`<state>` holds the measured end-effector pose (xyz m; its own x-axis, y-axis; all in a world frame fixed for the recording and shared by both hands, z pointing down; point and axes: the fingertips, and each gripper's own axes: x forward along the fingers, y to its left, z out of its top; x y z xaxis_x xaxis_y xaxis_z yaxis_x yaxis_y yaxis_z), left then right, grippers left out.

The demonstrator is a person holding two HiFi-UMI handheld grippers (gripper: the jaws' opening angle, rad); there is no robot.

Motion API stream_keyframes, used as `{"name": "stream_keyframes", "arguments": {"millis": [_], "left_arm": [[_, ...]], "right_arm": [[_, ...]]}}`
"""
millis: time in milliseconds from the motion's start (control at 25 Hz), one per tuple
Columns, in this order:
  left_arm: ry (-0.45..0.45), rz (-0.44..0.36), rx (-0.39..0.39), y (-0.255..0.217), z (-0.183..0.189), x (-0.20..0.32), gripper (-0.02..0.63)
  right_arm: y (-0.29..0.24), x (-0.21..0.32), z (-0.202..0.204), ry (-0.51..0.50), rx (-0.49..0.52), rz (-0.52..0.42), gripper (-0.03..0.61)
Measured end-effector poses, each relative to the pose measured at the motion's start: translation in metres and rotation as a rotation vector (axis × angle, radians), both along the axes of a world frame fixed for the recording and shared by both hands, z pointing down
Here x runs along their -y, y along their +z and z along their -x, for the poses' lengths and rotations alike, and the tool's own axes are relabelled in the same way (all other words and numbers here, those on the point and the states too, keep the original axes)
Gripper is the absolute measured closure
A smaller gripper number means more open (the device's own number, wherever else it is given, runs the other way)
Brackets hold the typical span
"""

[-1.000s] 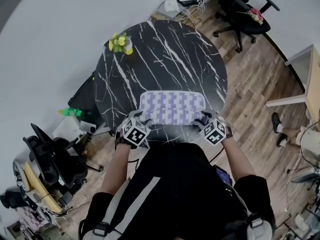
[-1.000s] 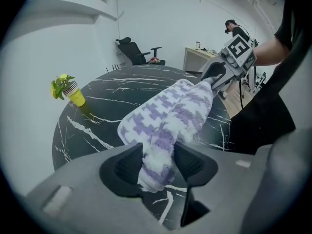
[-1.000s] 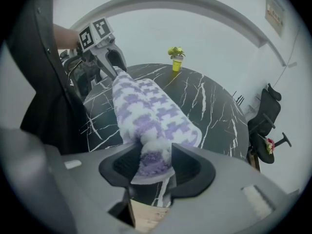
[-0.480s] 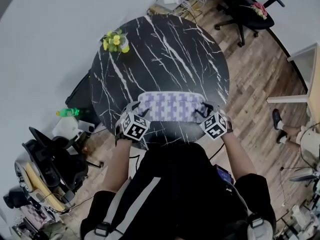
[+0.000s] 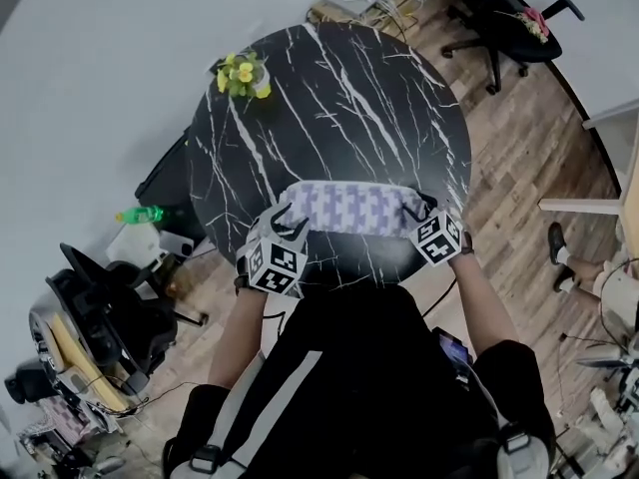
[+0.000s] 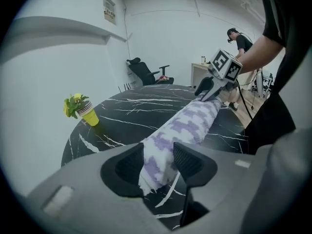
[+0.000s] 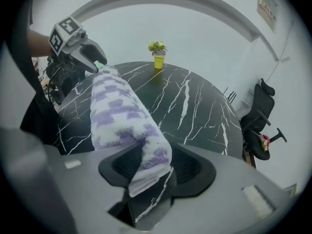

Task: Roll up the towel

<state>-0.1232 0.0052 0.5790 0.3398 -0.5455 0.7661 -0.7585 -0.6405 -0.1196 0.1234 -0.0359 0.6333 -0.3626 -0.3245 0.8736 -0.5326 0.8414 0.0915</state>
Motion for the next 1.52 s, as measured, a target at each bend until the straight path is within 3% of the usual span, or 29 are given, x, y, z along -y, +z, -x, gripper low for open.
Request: {"name": "stream_keyframes", "arguments": {"millis": [440, 640, 840, 1200, 1520], "left_arm": [[0.015, 0.063, 0.024, 0.029, -0.004, -0.008, 0.411], [0.001, 0.079, 0.032, 0.037, -0.001, -0.003, 0.411], [-0.011, 0.084, 0.033, 0.043, -0.002, 0.001, 0.411], [-0.036, 0.088, 0.035, 0.049, 0.001, 0.006, 0.411], [-0.031, 0.099, -0.008, 0.041, 0.007, 0.024, 0.406]], "right_arm": [[0.001, 0.010, 0.002, 0.013, -0.002, -0.007, 0.387], [-0.026, 0.011, 0.002, 0.032, 0.018, -0.110, 0.387], [-0.061, -0.005, 0.015, 0.020, 0.119, -0.174, 0.387], [-0.027, -0.067, 0.027, -0.007, 0.159, -0.028, 0.387], [-0.018, -0.028, 0.015, 0.028, 0.138, -0.044, 0.393]]}}
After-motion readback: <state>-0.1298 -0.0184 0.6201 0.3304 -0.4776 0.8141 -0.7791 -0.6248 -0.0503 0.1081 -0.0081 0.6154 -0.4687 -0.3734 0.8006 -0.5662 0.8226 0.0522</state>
